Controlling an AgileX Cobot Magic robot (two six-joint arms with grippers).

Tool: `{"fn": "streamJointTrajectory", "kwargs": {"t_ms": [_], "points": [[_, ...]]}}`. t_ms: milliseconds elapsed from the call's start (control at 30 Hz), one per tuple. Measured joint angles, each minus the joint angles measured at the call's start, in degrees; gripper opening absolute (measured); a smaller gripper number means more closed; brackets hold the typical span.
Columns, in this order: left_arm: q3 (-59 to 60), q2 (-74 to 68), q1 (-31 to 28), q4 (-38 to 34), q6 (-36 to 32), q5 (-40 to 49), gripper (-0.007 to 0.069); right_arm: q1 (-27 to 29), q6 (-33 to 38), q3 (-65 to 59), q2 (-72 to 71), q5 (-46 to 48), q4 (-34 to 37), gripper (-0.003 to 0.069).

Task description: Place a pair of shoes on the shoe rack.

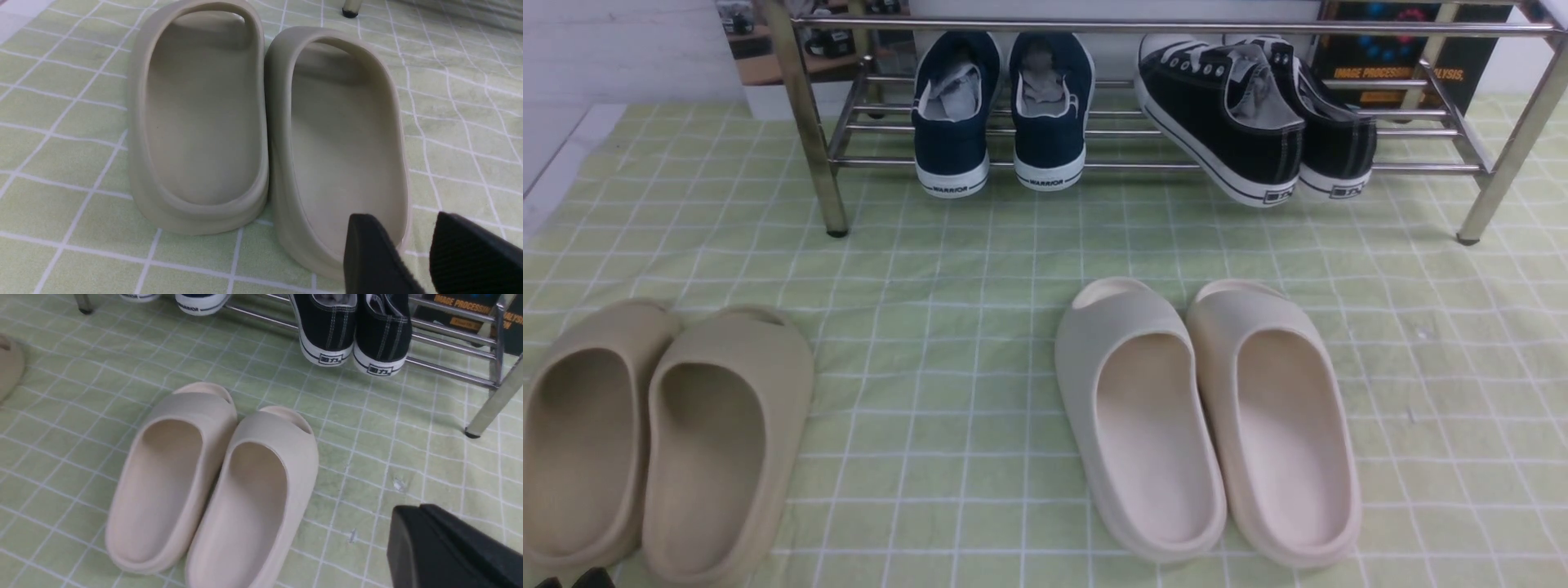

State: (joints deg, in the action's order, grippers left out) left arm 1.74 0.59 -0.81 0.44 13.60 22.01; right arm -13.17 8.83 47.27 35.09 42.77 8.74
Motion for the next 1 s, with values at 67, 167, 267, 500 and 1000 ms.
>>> {"fn": "streamJointTrajectory", "kwargs": {"t_ms": [67,167,267,500,1000], "points": [[0.0,0.0,0.0,0.0,0.0,0.0,0.0238,0.0,0.0,-4.0,-1.7,-6.3,0.4,0.0001],[0.0,0.0,0.0,0.0,0.0,0.0,0.0238,0.4,-0.6,-10.8,-5.5,-17.9,-0.5,-0.0002],[0.0,0.0,0.0,0.0,0.0,0.0,0.0238,3.1,-1.1,-19.6,-11.6,-30.7,-0.9,-0.0002],[0.0,0.0,0.0,0.0,0.0,0.0,0.0238,14.5,-1.1,-39.6,-27.3,-37.5,-1.7,-0.0002],[0.0,0.0,0.0,0.0,0.0,0.0,0.0239,23.9,-9.7,-48.8,-35.7,-24.5,-7.1,-0.0002]]}}
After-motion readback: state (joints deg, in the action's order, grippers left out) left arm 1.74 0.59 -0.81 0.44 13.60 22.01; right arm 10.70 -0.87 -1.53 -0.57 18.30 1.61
